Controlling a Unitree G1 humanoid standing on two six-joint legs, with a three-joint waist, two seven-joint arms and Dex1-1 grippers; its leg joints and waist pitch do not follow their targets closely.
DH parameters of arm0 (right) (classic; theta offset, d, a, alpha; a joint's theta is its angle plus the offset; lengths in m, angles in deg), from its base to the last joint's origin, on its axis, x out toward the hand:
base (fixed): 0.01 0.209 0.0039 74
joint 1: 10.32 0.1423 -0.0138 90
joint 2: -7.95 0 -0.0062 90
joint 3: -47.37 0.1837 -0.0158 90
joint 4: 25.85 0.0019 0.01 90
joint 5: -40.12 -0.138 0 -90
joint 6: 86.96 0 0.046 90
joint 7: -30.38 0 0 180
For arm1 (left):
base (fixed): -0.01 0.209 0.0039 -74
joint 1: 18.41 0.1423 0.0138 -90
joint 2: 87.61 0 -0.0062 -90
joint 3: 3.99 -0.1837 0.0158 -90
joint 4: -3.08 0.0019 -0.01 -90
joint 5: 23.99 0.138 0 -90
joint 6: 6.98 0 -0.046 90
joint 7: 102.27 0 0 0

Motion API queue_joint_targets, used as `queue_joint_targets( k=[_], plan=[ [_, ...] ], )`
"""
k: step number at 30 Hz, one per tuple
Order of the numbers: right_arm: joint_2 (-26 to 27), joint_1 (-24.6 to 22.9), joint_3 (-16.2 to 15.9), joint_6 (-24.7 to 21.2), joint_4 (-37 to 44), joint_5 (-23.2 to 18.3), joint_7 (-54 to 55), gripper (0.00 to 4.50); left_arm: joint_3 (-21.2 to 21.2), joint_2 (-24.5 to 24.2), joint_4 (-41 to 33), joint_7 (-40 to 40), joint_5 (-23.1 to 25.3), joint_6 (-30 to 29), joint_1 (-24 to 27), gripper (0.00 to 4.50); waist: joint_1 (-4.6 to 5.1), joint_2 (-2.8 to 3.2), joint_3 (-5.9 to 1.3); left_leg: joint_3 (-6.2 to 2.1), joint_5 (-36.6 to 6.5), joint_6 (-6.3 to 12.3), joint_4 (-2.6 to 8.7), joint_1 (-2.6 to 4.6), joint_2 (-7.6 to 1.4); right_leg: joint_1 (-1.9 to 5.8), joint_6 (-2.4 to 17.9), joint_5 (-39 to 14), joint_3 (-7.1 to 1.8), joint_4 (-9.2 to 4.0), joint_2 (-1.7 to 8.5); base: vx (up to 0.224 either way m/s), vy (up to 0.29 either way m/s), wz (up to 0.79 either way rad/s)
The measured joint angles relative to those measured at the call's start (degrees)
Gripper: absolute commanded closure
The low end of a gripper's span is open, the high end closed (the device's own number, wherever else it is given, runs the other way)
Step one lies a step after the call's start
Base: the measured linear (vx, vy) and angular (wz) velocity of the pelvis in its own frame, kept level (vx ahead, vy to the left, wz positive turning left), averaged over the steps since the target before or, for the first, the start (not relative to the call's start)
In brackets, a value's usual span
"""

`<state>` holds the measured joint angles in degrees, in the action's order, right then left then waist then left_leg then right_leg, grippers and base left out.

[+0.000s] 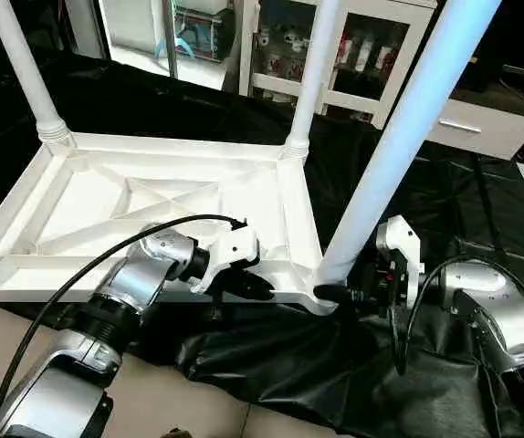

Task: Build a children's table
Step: Insert table leg to table base, then rotate leg to tighten

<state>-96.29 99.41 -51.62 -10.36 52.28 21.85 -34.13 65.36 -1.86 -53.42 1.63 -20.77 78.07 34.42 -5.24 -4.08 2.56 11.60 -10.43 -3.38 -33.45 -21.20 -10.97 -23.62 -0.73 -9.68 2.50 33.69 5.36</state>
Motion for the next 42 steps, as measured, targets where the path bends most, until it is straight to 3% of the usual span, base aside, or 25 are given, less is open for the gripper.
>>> queue_joint_targets(
  k=[19, 32, 38, 42],
  plan=[
    [-0.19, 0.28, -0.07, 2.71, -2.27, 0.92, -2.31, 2.45, -0.43, -0.38, -0.78, -0.15, 0.0, -0.12, 0.54, 4.5, -0.04, -0.04, -0.03, -0.01, 0.01, -0.01, -0.27, 0.06, -0.01, 0.02, 0.0, 0.0, -0.03, 0.36, 0.02, 0.0, 0.0, 0.0],
    [0.25, 0.25, 0.03, 3.89, -2.81, 1.67, -2.06, 2.59, -0.5, -0.31, -0.9, 0.47, 0.01, -0.14, 0.63, 4.5, -0.01, -0.07, -0.05, -0.01, 0.01, -0.01, -0.28, 0.1, -0.01, 0.08, 0.01, 0.0, -0.03, 0.36, 0.02, 0.0, 0.0, 0.0],
    [6.32, 1.49, 2.98, 1.47, -7.58, 3.19, 11.93, 2.6, 2.05, 4.16, 3.98, 10.32, 0.96, -3.87, -1.42, 4.5, 0.62, -0.18, -0.08, -0.07, 0.01, -0.02, -0.38, 0.63, 0.02, 0.55, -0.14, -0.08, -0.05, 0.26, 0.02, -0.029, 0.001, -0.01],
    [14.32, 4.46, 7.52, -0.66, -12.85, 4.39, 29.37, 2.6, 4.75, 10.08, 9.3, 21.04, 0.92, -8.23, -4.15, 4.5, 2.45, -0.2, 0.01, -0.33, 0.01, -0.01, -0.42, 0.55, 0.08, 0.56, -0.19, -0.11, 0.15, -0.41, 0.02, -0.038, 0.009, -0.03]
  ],
)
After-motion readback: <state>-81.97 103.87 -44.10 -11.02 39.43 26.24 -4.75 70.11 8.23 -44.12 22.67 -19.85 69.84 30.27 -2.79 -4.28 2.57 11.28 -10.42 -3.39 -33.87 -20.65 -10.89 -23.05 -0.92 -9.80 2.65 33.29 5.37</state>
